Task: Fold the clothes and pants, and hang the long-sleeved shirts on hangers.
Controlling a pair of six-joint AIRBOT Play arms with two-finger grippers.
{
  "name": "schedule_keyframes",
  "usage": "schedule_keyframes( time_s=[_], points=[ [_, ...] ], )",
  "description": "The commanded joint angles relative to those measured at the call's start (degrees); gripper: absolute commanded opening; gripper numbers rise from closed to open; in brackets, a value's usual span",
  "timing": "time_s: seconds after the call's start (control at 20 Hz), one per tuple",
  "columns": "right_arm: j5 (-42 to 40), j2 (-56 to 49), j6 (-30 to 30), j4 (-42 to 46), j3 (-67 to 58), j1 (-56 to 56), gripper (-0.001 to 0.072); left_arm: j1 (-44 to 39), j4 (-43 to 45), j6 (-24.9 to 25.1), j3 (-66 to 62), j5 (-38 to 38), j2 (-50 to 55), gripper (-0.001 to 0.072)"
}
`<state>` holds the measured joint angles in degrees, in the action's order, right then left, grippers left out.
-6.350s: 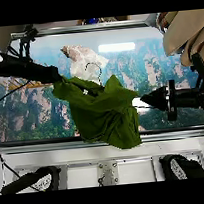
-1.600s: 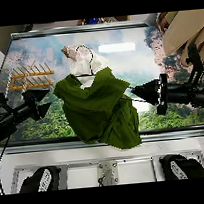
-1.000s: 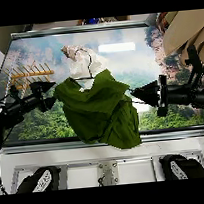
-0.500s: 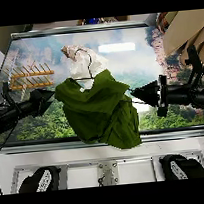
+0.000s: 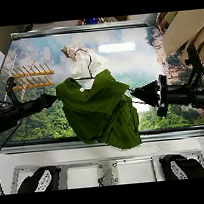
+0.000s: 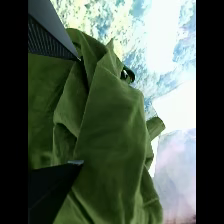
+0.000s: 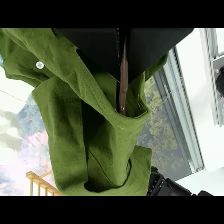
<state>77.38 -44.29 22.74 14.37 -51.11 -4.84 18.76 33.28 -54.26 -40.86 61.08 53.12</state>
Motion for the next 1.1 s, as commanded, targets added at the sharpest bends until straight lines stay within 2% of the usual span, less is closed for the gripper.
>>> schedule_keyframes(
  time_s=[0.0, 0.25, 0.4, 0.7, 1.05],
  points=[
    [0.02, 0.00, 0.04, 0.00, -0.02, 0.04, 0.0009, 0.04, 0.07, 5.70, -0.07, 0.31, 1.25, 0.0686],
    [0.02, 0.00, 0.07, 0.00, -0.02, 0.04, 0.0010, -0.09, -0.35, 10.14, -0.09, 4.00, 1.18, 0.0686],
    [0.00, 0.00, 0.07, 0.00, -0.02, 0.04, 0.0010, -0.09, -0.35, 10.40, -0.09, 4.87, 1.18, 0.0686],
    [0.04, 0.00, 1.33, 0.00, -0.02, 0.04, 0.0010, -0.09, -0.24, 10.54, -0.07, -0.92, 1.22, 0.0686],
    [0.02, -0.02, 1.33, 0.00, -0.02, 0.04, 0.0010, -0.09, -0.31, 10.60, -0.07, -1.40, 1.25, 0.0685]
  ],
)
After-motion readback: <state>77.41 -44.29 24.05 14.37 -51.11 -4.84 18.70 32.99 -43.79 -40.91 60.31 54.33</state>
